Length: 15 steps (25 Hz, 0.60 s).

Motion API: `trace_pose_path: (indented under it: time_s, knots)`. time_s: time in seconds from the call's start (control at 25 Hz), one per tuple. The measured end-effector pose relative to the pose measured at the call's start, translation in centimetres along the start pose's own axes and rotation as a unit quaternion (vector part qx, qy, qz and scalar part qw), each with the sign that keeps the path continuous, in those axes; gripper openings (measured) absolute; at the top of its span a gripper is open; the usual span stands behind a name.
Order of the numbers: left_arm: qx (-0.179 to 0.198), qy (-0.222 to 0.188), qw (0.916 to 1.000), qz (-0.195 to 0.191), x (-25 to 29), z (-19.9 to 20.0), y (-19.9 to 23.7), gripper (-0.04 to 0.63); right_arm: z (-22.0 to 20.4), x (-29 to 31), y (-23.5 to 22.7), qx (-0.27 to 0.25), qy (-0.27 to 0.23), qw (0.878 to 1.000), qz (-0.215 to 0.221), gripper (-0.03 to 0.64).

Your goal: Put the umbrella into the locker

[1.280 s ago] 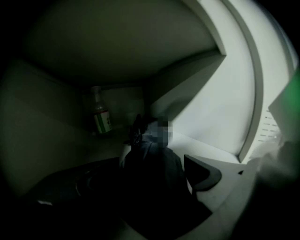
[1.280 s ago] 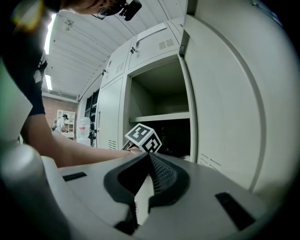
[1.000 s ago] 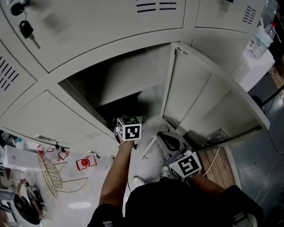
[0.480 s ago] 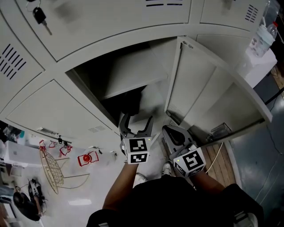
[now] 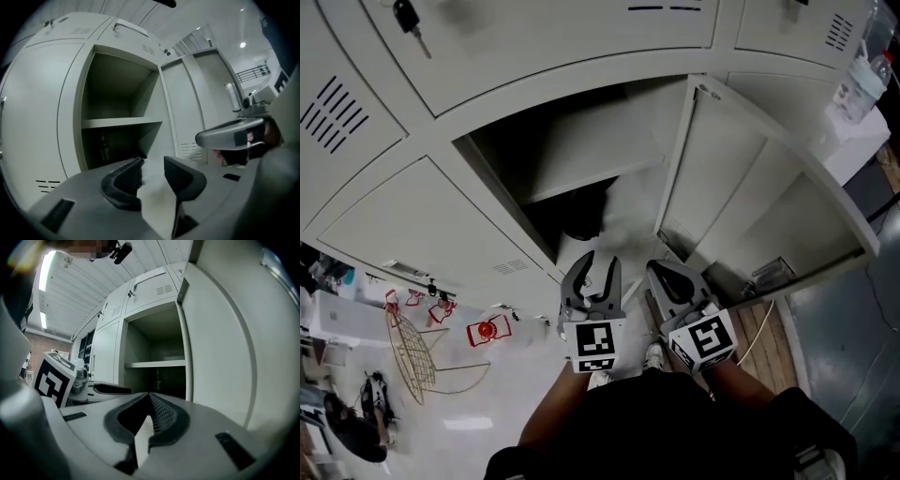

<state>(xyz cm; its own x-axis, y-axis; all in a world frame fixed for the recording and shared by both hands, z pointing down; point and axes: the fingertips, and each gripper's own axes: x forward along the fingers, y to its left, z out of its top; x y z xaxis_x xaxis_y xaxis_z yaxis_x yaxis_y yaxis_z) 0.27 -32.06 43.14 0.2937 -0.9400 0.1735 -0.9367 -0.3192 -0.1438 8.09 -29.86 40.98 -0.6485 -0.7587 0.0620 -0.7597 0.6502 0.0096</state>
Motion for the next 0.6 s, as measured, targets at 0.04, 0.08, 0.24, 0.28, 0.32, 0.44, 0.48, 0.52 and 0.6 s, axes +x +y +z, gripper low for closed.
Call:
trace_pose_path:
  time_s: [0.04,0.08,0.24,0.28,0.32,0.44,0.48,0.52,0.6]
  knots:
    - [0.002,-0.004,1.0000,0.000,-0.2,0.2,-0.1,0.147,0.1,0.1,0.1,-0.001,-0.001,1.000,0.001,-0.002]
    - [0.002,-0.008,1.0000,0.002,-0.5,0.5,-0.1,0.132,0.2,0.2,0.3,-0.002,-0.003,1.000,0.003,-0.002]
    - [0.003,-0.035,0.9992,0.019,-1.8,1.8,0.3,0.035,0.3,0.6,0.6,-0.001,-0.007,1.000,0.007,-0.002]
    - [0.003,-0.041,0.9989,0.022,-2.1,2.1,0.4,0.008,0.3,0.7,0.7,0.000,-0.009,1.000,0.007,-0.002]
    - [0.003,-0.046,0.9987,0.023,-2.4,2.3,0.5,0.000,0.3,0.8,0.8,0.001,-0.008,1.000,0.008,-0.002]
    - [-0.004,-0.051,0.9984,0.024,-3.3,2.5,0.9,0.000,0.8,1.1,1.3,-0.001,-0.008,1.000,0.017,-0.002]
    - [-0.009,-0.049,0.9985,0.023,-3.6,2.5,1.0,0.000,1.1,1.1,1.5,-0.004,-0.012,1.000,0.021,-0.002]
    - [-0.014,-0.045,0.9987,0.020,-3.9,2.3,1.1,0.000,1.4,1.1,1.8,-0.009,-0.016,1.000,0.024,-0.002]
    - [-0.025,-0.038,0.9988,0.015,-4.5,2.0,1.2,0.000,1.8,1.1,2.0,-0.018,-0.022,0.999,0.025,-0.002]
